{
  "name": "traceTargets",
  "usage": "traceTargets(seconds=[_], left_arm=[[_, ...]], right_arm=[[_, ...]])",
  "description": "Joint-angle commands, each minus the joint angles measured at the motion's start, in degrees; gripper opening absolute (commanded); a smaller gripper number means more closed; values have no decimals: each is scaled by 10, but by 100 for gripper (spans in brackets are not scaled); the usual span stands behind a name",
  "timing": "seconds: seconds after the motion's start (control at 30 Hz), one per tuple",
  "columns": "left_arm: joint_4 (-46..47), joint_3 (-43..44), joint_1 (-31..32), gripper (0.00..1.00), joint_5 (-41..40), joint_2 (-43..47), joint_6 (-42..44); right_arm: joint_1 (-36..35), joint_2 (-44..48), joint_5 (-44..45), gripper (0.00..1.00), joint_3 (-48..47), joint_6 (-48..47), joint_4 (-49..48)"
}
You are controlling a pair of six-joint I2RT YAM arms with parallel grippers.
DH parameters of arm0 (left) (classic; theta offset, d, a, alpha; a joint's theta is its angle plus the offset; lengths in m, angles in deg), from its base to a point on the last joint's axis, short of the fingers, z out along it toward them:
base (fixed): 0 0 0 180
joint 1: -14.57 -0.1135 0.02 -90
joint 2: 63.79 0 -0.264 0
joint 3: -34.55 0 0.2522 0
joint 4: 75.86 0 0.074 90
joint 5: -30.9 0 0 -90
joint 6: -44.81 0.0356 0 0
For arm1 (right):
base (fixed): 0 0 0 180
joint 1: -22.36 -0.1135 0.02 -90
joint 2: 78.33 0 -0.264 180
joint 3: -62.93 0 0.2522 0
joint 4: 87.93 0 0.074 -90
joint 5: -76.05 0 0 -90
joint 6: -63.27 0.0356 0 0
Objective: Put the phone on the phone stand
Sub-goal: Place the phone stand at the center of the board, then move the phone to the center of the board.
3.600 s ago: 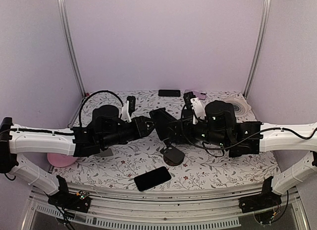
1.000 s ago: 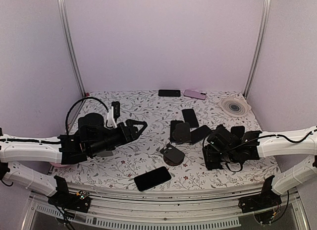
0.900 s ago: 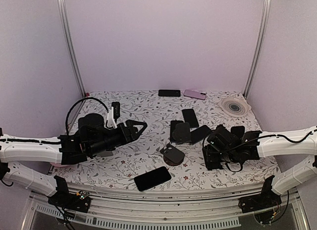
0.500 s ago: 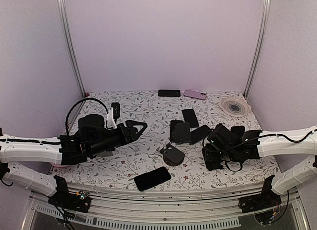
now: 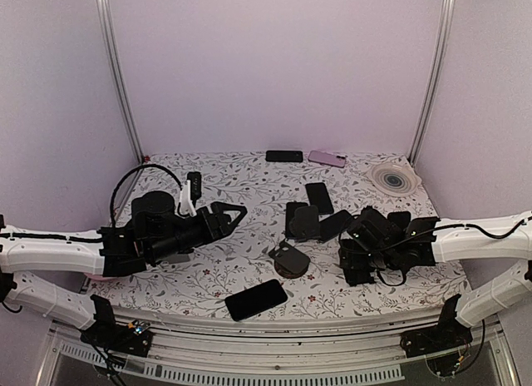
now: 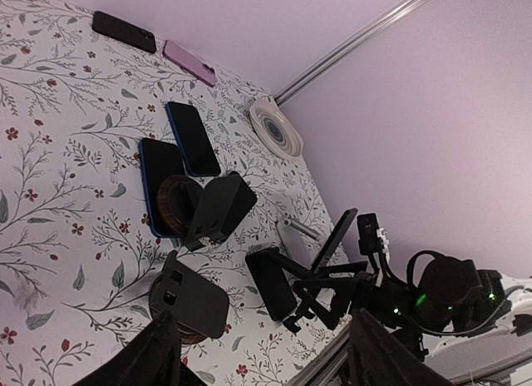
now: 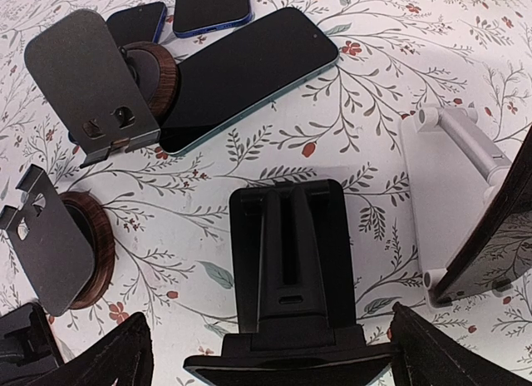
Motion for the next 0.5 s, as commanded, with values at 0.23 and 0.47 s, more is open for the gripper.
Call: traceTargets(seconds=[0.23, 0.47], left_arm=[[-1, -1, -3, 71, 9, -6, 15], [-49, 15, -5, 72, 21, -19, 39]], right_arm=[[3, 21, 17, 99, -49, -26, 12], [2, 44, 23, 99, -78, -76, 11]])
